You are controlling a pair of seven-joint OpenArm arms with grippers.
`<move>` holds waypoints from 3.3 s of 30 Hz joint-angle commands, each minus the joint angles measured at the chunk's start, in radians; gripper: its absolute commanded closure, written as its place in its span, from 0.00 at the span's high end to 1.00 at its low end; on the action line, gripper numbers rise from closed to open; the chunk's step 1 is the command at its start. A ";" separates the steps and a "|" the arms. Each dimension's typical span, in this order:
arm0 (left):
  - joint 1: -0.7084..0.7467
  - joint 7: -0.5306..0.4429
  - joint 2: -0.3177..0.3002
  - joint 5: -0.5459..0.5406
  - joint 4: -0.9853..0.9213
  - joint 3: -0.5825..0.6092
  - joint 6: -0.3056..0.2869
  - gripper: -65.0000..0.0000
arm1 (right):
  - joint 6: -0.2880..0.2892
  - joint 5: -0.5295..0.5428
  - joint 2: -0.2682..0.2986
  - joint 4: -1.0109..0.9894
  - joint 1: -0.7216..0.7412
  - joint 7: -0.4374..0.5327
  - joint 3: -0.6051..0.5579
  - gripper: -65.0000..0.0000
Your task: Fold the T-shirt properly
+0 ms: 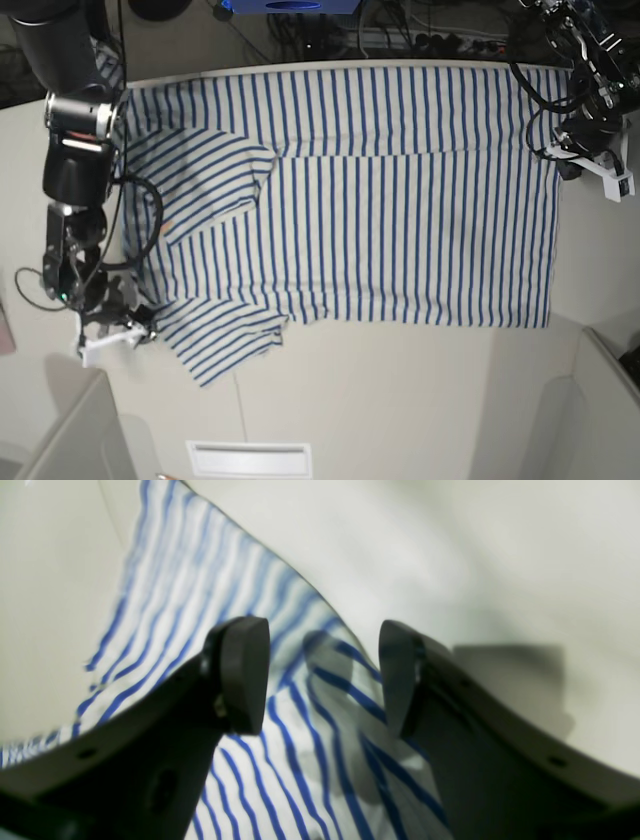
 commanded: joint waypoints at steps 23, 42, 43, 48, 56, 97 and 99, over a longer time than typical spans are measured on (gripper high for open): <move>0.037 -0.020 -0.029 -0.008 0.013 -0.155 -0.005 0.00 | 0.257 -0.320 -0.003 -0.590 0.275 0.267 0.002 0.63; 0.035 -0.020 -0.029 -0.008 0.011 -0.150 -0.005 0.00 | 0.286 -0.390 -0.038 -0.587 0.263 0.317 0.002 0.34; 0.031 -0.020 -0.029 -0.008 0.011 -0.150 -0.005 0.00 | 0.286 -0.390 -0.038 -0.587 0.263 0.317 0.002 0.27; 0.009 -0.020 -0.048 -0.008 0.011 -0.147 -0.005 0.00 | 0.283 -0.390 -0.038 -0.587 0.264 0.319 0.002 0.00; -0.157 -0.018 -0.184 -0.008 -0.116 0.008 -0.005 0.51 | 0.283 -0.390 -0.044 -0.587 0.267 0.319 0.002 0.00; -1.047 -0.787 -0.301 0.166 -1.626 0.660 -0.004 0.87 | 0.283 -0.390 -0.038 -0.587 0.264 0.319 0.002 0.00; -1.047 -0.787 -0.284 0.167 -1.620 0.668 -0.004 0.87 | 0.283 -0.390 -0.037 -0.587 0.264 0.319 0.002 0.00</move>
